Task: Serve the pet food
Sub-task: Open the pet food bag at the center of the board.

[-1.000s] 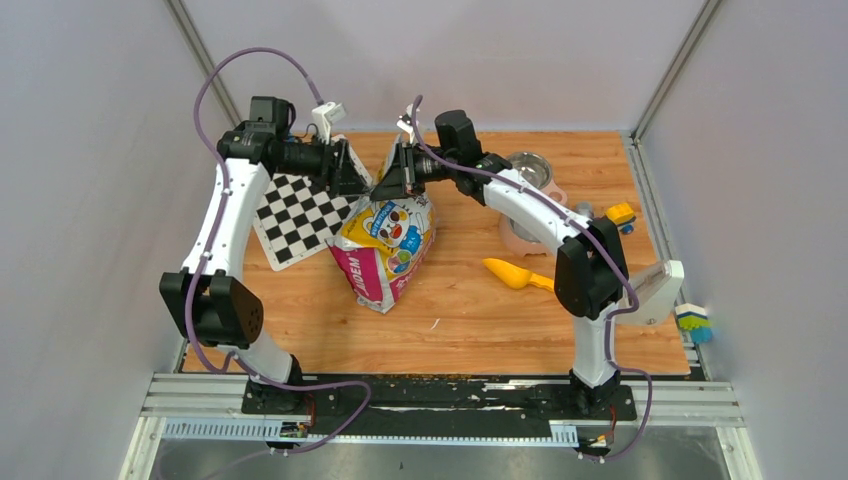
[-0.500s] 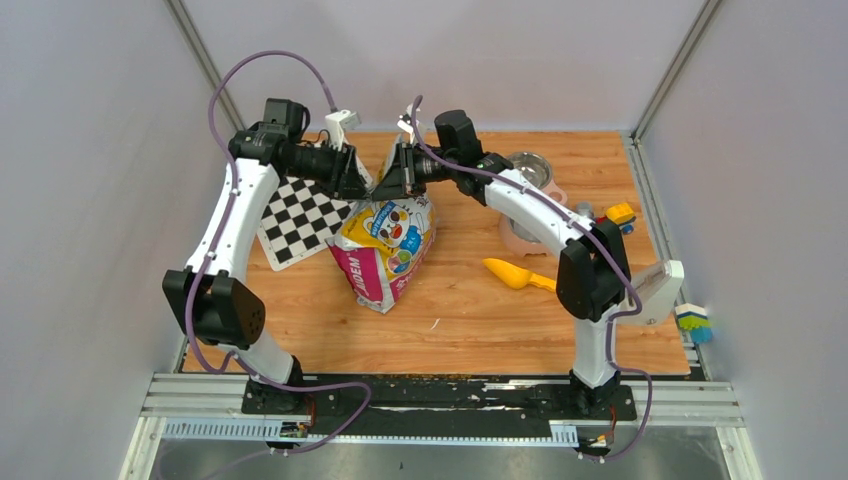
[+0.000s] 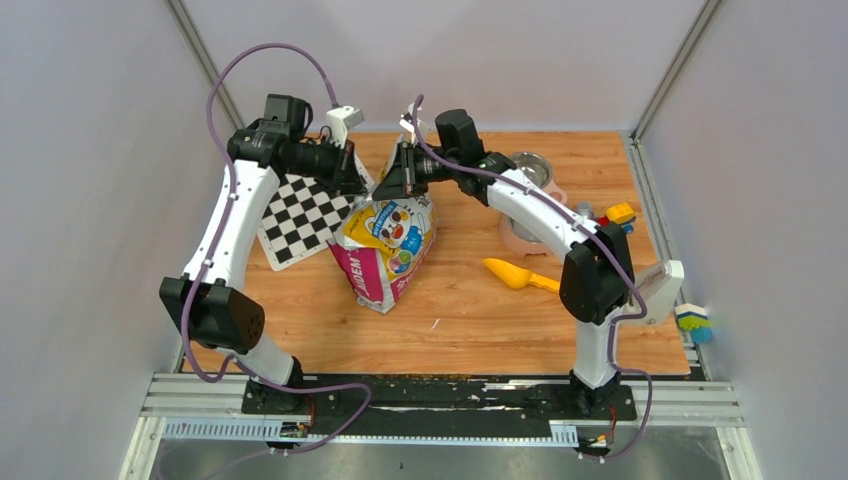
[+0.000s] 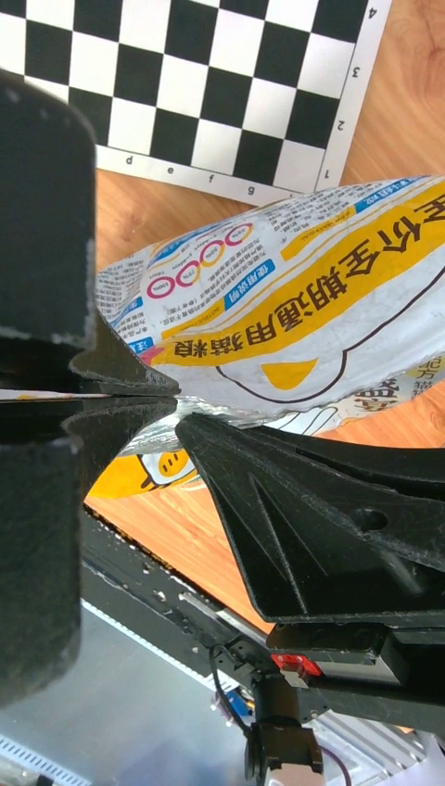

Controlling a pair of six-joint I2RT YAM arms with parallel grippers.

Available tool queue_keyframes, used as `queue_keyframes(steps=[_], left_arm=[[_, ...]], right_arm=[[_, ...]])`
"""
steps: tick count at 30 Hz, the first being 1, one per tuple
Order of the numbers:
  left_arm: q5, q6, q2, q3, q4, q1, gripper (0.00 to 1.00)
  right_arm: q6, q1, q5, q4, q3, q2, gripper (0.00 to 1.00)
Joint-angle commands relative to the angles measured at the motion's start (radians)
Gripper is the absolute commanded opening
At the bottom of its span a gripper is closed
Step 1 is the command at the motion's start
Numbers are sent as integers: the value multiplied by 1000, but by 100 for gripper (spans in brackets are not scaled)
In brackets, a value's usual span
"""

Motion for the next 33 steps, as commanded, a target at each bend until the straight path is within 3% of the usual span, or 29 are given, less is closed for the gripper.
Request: queue_keyframes(steps=[1,12,29,31,33], left_arm=[[-91,-7,-38,37,33,-23,0],[-327,-123,-139,-39,225,-57,0],[-389,-180,-198,-73,349,-77,0],[-369,-180,-185,-63,340,-81,0],[-356,-179,-177,-61,334,-89,0]], right_arm=[[-21,0,-1,-16,21,-97,0],[-16,0,40,-78,-30,-207,0],[-20,1,12,-143,-11,-298,0],[-125,1,3,-142,-4,-305,10],[-307,1,-29,-141,-3,-320,31]])
